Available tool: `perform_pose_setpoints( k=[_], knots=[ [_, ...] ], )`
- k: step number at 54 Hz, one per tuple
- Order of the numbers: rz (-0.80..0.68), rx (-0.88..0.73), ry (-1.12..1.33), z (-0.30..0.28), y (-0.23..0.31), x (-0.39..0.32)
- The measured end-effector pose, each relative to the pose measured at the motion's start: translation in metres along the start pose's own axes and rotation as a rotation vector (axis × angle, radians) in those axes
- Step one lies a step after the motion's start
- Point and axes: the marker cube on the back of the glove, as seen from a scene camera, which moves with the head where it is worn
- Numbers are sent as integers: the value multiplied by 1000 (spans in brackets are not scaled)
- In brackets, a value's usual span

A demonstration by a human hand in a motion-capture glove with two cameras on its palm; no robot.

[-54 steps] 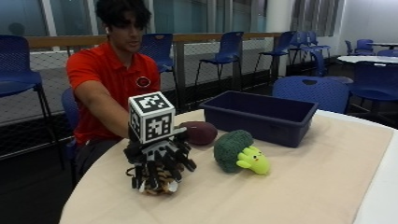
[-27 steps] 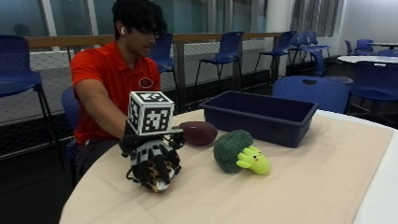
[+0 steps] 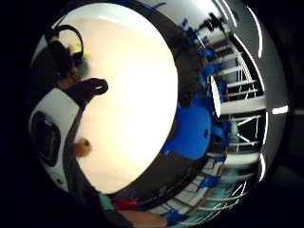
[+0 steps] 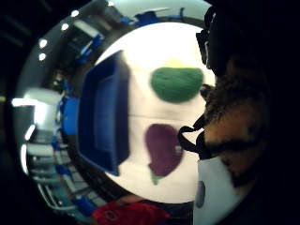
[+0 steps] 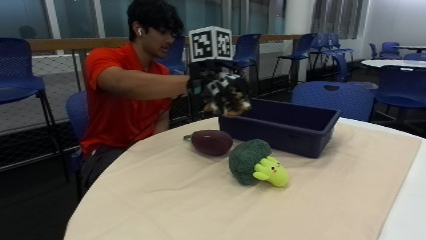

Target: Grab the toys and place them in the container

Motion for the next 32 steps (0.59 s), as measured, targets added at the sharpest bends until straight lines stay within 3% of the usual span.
perform_pose_setpoints(
  k=[12,18,27,32],
  knots=[
    [-215,11,-125,-34,-49,-174],
    [-428,22,-153,-38,-52,-232],
    [-398,-68,-110,-17,-62,-256],
    [-286,-181,-49,3,-66,-243]
  ],
)
